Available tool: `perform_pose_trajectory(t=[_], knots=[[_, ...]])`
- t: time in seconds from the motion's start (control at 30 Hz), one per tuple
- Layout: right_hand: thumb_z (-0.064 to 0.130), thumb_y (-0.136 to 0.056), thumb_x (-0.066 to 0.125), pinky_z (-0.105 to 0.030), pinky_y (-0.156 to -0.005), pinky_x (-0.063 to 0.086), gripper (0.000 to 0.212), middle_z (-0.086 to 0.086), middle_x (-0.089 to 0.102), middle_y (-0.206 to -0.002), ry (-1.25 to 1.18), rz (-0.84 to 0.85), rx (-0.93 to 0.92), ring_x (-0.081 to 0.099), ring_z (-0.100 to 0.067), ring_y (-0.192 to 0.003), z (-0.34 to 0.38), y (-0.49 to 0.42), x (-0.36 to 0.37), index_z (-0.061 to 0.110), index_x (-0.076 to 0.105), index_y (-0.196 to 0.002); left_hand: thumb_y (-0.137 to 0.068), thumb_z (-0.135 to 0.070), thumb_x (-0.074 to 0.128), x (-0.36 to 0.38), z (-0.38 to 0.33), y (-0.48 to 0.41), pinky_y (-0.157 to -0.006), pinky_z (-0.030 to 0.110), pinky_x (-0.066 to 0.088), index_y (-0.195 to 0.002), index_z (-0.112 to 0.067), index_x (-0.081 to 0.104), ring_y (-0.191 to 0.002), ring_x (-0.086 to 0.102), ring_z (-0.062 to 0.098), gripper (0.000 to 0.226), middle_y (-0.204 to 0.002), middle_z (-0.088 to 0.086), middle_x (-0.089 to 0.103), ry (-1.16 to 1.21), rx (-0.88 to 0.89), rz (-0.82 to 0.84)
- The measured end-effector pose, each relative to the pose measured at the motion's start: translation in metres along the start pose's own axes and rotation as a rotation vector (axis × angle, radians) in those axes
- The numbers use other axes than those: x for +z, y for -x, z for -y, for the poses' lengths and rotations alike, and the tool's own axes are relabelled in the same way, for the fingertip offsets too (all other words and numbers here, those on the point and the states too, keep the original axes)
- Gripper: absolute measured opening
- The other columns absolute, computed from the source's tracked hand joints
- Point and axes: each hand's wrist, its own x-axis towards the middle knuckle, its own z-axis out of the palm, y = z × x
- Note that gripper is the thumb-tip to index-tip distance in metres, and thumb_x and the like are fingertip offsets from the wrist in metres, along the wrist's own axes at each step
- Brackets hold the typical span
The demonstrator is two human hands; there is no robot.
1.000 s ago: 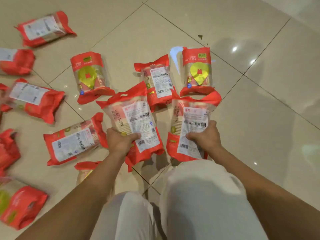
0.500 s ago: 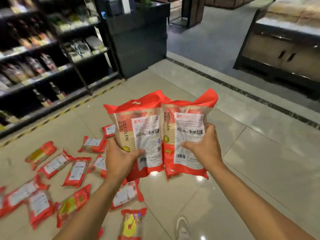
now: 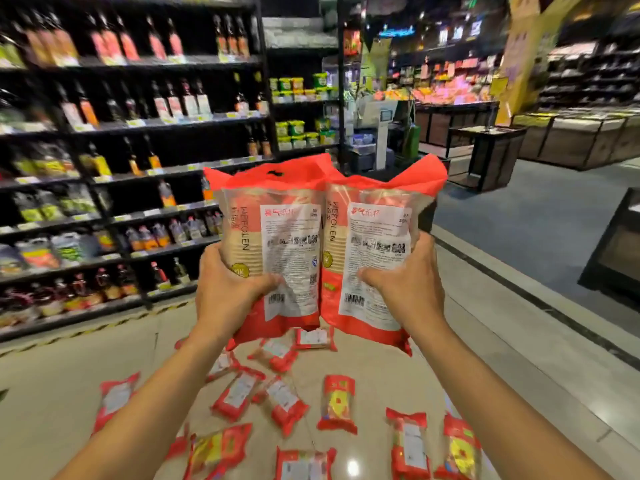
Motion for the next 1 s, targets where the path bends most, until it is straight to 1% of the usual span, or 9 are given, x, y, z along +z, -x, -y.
perform_pose_trajectory(t=[0.13, 0.2, 0.3, 0.37, 0.43, 0.6, 0.7, 0.8, 1.0], knots=[[0.041, -0.065, 0.091, -0.045, -0.083, 0.055, 0.085, 0.006, 0.051, -0.122, -0.041, 0.109, -0.096, 0.059, -0.018, -0.108, 0.025, -0.008, 0.028, 0.028, 0.035, -0.129, -0.048, -0.035, 0.100, -0.039, -0.002, 0.003, -0.083, 0.050, 0.057, -0.104, -0.034, 0.045, -0.092, 0.067, 0.017, 0.079, -0.105, -0.002, 0.065, -0.029, -0.050, -0.120], [0.041, -0.064, 0.091, -0.045, -0.081, 0.056, 0.084, 0.006, 0.051, -0.121, -0.081, 0.178, -0.132, 0.059, -0.018, -0.107, 0.032, -0.013, 0.044, 0.028, 0.036, -0.127, -0.050, -0.033, 0.101, -0.055, -0.004, 0.006, -0.079, 0.047, 0.058, -0.107, -0.031, 0.046, -0.089, 0.067, 0.016, 0.079, -0.101, -0.005, 0.066, -0.061, -0.074, -0.185], [0.042, -0.063, 0.091, -0.045, -0.080, 0.056, 0.083, 0.006, 0.053, -0.121, -0.148, 0.302, -0.180, 0.061, -0.019, -0.107, 0.045, -0.020, 0.069, 0.029, 0.037, -0.125, -0.059, -0.027, 0.100, -0.073, -0.009, 0.016, -0.067, 0.034, 0.053, -0.113, -0.026, 0.047, -0.086, 0.066, 0.010, 0.075, -0.100, -0.008, 0.064, -0.130, -0.109, -0.301], [0.041, -0.063, 0.091, -0.045, -0.083, 0.055, 0.087, 0.005, 0.053, -0.125, -0.188, 0.382, -0.213, 0.060, -0.021, -0.111, 0.055, -0.023, 0.084, 0.025, 0.039, -0.132, -0.062, -0.027, 0.099, -0.085, -0.013, 0.024, -0.062, 0.027, 0.048, -0.114, -0.027, 0.046, -0.083, 0.064, 0.006, 0.074, -0.099, -0.010, 0.064, -0.167, -0.136, -0.372], [0.042, -0.062, 0.091, -0.048, -0.086, 0.054, 0.092, 0.004, 0.053, -0.127, -0.244, 0.461, -0.245, 0.059, -0.022, -0.113, 0.066, -0.022, 0.099, 0.023, 0.040, -0.136, -0.062, -0.027, 0.099, -0.099, -0.016, 0.033, -0.064, 0.029, 0.051, -0.112, -0.028, 0.046, -0.084, 0.065, 0.006, 0.074, -0.098, -0.011, 0.065, -0.202, -0.165, -0.446], [0.047, -0.057, 0.089, -0.049, -0.083, 0.056, 0.088, 0.003, 0.057, -0.122, -0.355, 0.669, -0.335, 0.062, -0.024, -0.109, 0.099, 0.002, 0.134, 0.028, 0.043, -0.129, -0.055, -0.031, 0.101, -0.143, -0.021, 0.074, -0.082, 0.048, 0.059, -0.109, -0.035, 0.049, -0.091, 0.070, 0.012, 0.074, -0.102, -0.012, 0.071, -0.259, -0.258, -0.671], [0.050, -0.052, 0.088, -0.048, -0.082, 0.056, 0.088, 0.005, 0.058, -0.118, -0.421, 0.779, -0.394, 0.061, -0.023, -0.107, 0.120, 0.032, 0.149, 0.030, 0.046, -0.126, -0.056, -0.027, 0.101, -0.167, -0.029, 0.109, -0.083, 0.048, 0.059, -0.108, -0.035, 0.049, -0.093, 0.070, 0.012, 0.074, -0.104, -0.011, 0.070, -0.311, -0.297, -0.803], [0.049, -0.053, 0.087, -0.047, -0.083, 0.055, 0.083, 0.007, 0.056, -0.117, -0.470, 0.919, -0.456, 0.061, -0.021, -0.107, 0.146, 0.073, 0.159, 0.031, 0.049, -0.124, -0.057, -0.024, 0.101, -0.194, -0.039, 0.153, -0.080, 0.040, 0.059, -0.106, -0.034, 0.048, -0.094, 0.069, 0.010, 0.073, -0.103, -0.013, 0.069, -0.352, -0.335, -0.933], [0.043, -0.055, 0.090, -0.043, -0.082, 0.052, 0.077, 0.012, 0.057, -0.110, -0.573, 1.193, -0.551, 0.061, -0.020, -0.104, 0.199, 0.178, 0.156, 0.033, 0.049, -0.120, -0.055, -0.027, 0.102, -0.252, -0.064, 0.261, -0.084, 0.047, 0.060, -0.103, -0.037, 0.048, -0.093, 0.069, 0.008, 0.073, -0.103, -0.014, 0.070, -0.441, -0.429, -1.209]])
